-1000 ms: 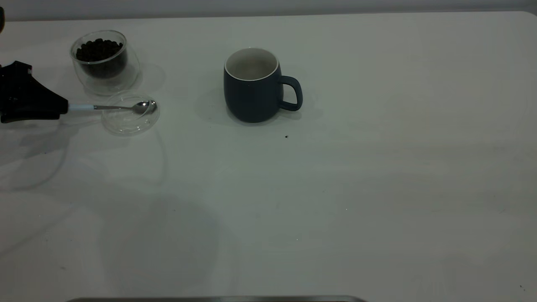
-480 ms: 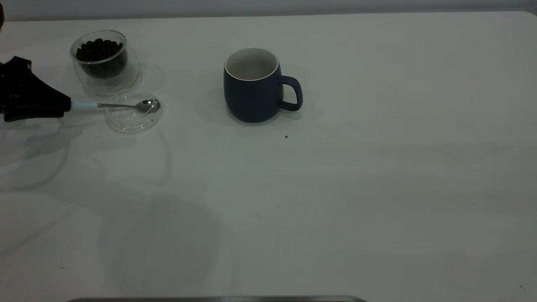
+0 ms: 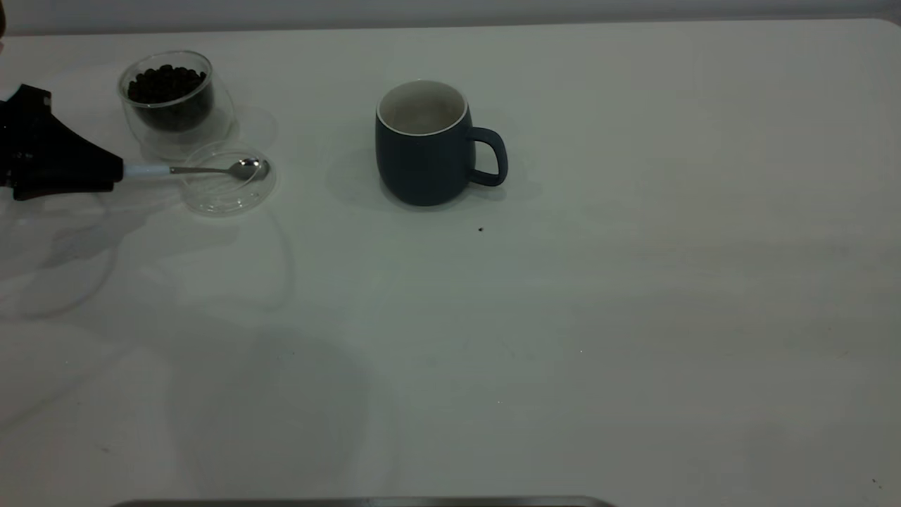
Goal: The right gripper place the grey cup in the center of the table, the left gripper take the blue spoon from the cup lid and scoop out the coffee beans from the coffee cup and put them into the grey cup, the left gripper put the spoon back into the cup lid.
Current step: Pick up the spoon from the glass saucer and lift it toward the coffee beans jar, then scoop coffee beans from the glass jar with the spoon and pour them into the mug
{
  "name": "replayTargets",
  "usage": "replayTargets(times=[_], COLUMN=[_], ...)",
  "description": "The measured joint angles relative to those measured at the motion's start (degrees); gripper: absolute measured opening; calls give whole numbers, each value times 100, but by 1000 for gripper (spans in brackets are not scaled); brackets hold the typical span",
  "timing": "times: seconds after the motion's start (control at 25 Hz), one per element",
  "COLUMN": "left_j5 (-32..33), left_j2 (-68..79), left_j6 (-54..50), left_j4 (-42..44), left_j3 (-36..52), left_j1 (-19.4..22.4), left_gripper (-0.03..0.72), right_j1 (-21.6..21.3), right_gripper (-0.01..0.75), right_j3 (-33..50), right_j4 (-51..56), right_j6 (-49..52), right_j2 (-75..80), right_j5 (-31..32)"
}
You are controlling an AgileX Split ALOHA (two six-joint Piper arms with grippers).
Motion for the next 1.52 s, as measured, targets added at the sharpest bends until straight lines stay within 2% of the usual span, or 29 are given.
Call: replayTargets(times=[0.32, 0.76, 0.92, 1.08, 1.2, 1.52], left_j5=[328, 1395, 1558, 1611, 1593, 1353], left_j2=[-457, -1069, -1300, -1346, -1339, -708], left_j6=[-22, -54, -86, -409, -473, -572], left_j4=[64, 157, 171, 184, 506, 587], left_j3=[0, 0, -172, -505, -530, -531], left_j1=[0, 85, 411, 934, 1222, 1265], left_gripper=[133, 132, 131, 131, 131, 131], right_j1=[0, 0, 0, 0, 0, 0], right_gripper=[358, 358, 358, 358, 358, 358], right_j3=[0, 0, 0, 0, 0, 0], right_j4=[0, -5, -5, -5, -5, -5], right_j6=[0, 0, 0, 0, 0, 0], right_j2=[0, 0, 0, 0, 0, 0], right_j5=[0, 0, 0, 0, 0, 0])
